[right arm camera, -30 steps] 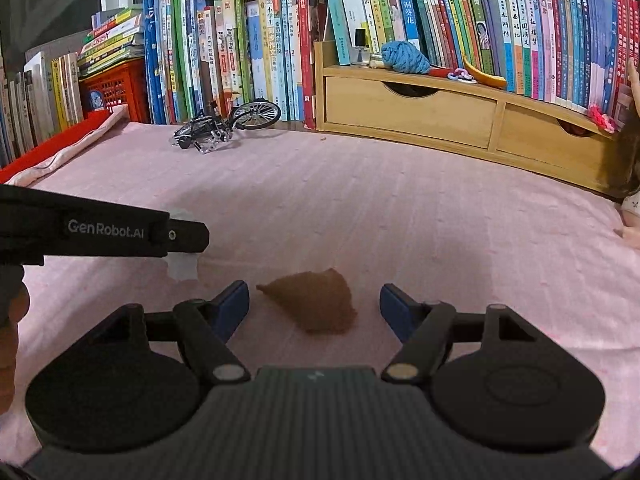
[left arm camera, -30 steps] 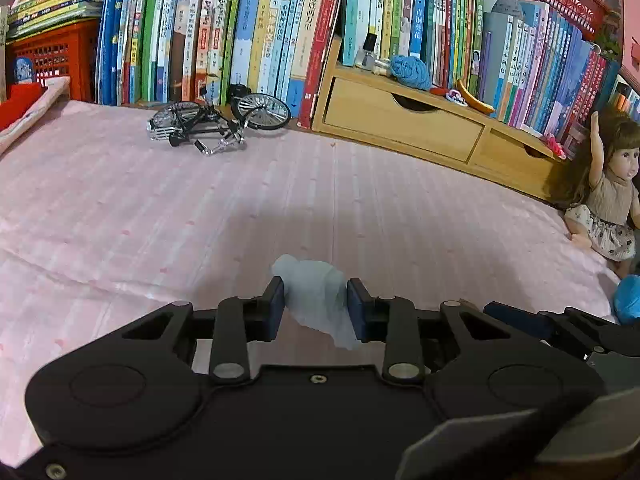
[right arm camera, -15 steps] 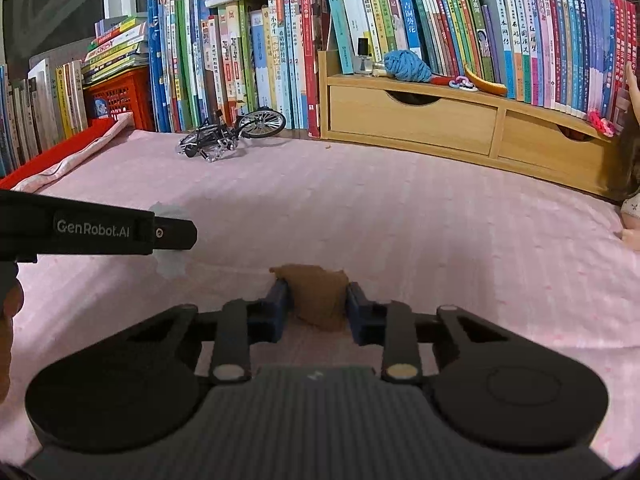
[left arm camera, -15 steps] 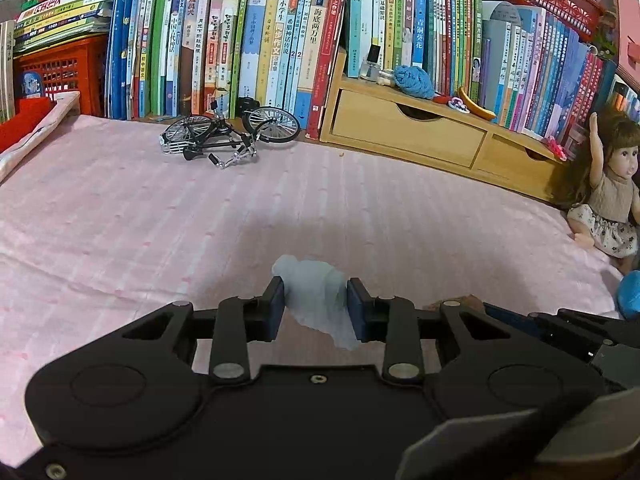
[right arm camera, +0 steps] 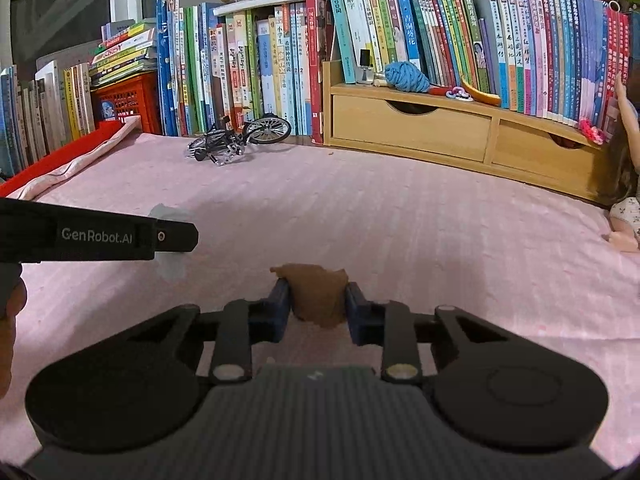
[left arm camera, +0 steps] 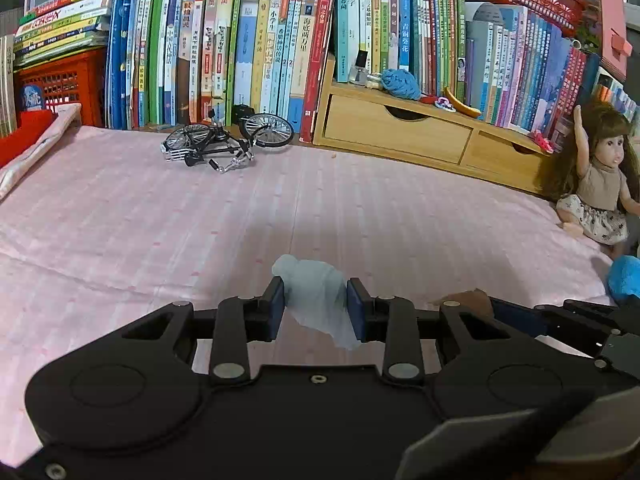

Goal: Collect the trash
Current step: 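Lift the tissue and peel and carry them down past the bed edge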

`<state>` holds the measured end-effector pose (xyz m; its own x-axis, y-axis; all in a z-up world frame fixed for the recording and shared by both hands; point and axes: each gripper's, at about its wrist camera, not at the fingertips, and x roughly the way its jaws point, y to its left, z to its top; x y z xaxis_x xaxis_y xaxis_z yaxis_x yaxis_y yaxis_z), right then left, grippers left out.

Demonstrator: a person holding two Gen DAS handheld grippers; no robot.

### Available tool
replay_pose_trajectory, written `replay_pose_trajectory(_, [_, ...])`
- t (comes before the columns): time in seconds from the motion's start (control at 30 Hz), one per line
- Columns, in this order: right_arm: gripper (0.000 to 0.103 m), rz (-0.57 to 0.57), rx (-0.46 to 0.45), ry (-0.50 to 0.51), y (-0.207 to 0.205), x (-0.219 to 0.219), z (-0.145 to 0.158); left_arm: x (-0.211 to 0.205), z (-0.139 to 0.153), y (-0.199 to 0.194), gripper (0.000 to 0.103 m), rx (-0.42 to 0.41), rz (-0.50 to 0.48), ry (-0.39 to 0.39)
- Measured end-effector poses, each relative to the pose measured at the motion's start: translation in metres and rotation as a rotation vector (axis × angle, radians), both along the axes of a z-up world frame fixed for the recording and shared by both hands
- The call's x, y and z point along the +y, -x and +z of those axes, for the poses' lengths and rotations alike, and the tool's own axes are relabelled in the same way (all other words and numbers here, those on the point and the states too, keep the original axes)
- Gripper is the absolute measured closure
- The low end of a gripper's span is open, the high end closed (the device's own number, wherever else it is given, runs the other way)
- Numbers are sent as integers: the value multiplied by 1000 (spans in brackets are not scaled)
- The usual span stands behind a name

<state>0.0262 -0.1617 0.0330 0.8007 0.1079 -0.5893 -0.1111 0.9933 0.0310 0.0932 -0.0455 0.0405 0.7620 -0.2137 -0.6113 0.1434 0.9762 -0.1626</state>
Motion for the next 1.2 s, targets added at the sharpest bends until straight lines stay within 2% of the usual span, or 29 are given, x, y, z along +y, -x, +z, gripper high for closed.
replay_pose_trajectory(0.5, [68, -14, -20, -18, 63, 2, 20, 11, 17, 70, 72, -28, -82, -15])
replay_pose_trajectory(1.2, [68, 17, -70, -65, 189, 27, 27, 32, 28, 201, 71, -117, -226, -17])
